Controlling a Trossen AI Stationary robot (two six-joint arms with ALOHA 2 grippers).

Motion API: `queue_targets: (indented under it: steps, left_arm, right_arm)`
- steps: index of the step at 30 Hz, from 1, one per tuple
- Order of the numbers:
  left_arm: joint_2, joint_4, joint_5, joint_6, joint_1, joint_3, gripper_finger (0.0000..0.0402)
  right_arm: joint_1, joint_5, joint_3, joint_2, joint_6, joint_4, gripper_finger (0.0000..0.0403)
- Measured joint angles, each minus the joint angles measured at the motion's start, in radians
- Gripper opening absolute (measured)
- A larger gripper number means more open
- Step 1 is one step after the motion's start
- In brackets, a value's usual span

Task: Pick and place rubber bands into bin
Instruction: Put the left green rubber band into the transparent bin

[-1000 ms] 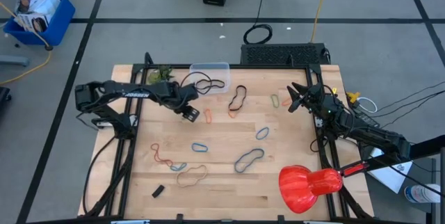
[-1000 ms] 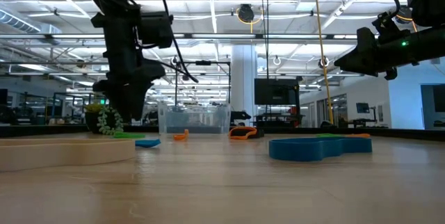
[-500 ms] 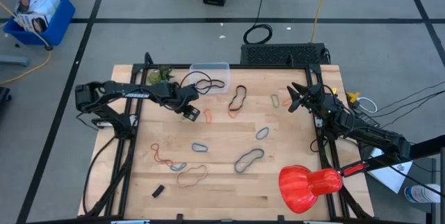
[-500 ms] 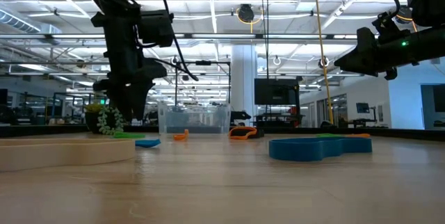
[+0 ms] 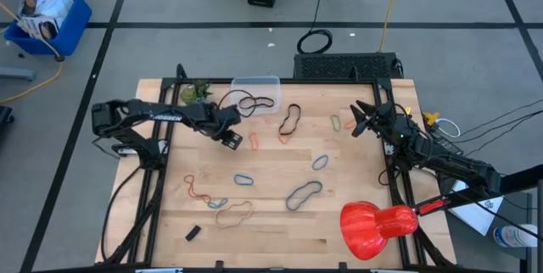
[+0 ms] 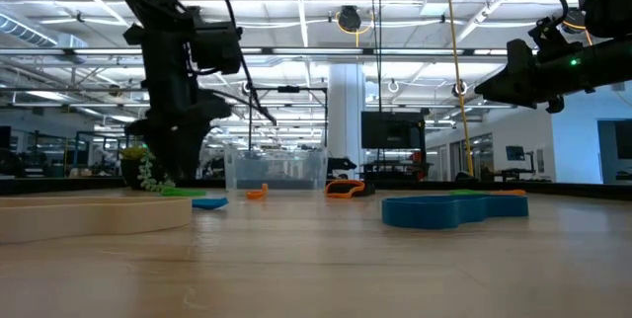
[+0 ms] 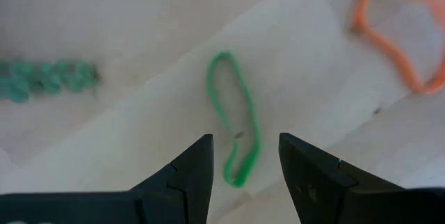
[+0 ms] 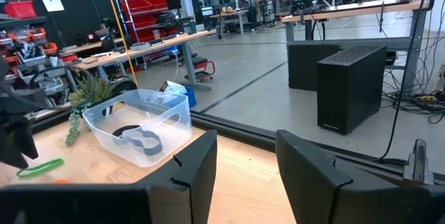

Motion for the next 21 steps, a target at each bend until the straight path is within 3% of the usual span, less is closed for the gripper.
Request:
queue_targets:
  steps: [10, 21]
  left_arm:
    - [0.000, 0.123, 0.007, -0.001, 0.000, -0.077, 0.0170]
    - [-0.003, 0.128, -0.006, -0.010, -0.009, -0.112, 0.0165]
  right_arm:
    - [0.000, 0.000, 0.000, 0.000, 0.000, 0.000, 0.0141]
    - [0.000, 0.000, 0.000, 0.000, 0.000, 0.000, 0.0141]
